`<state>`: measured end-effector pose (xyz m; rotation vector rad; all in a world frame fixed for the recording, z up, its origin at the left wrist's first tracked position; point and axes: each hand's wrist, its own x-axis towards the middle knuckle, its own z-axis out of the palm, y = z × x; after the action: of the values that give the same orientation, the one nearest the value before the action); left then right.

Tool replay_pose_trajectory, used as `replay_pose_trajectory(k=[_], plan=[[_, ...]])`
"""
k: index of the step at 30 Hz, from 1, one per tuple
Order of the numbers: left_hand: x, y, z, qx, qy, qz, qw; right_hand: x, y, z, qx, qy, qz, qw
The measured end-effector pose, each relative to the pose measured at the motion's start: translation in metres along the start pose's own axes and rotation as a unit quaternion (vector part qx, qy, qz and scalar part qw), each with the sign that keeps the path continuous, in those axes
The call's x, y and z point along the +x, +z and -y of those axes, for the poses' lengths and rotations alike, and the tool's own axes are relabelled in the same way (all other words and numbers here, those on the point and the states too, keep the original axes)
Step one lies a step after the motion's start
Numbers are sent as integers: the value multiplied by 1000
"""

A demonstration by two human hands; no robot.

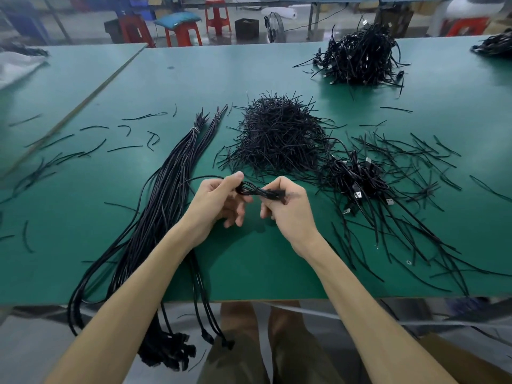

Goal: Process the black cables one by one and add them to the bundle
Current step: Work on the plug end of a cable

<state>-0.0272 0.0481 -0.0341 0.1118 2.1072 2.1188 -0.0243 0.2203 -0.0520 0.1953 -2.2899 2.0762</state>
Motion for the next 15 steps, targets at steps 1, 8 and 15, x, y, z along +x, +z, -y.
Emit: replay_pose_trajectory(k=[1,8,15], plan=[[0,-1,0,-2,-2,15,1000,0,0,0,10,2,-5,1000],[-6,-3,0,77,38,165,982,-1,-3,-2,32,10,-41,999],[-6,-3,-1,133,71,217,965,-2,2,3,-12,-3,-14,1000]])
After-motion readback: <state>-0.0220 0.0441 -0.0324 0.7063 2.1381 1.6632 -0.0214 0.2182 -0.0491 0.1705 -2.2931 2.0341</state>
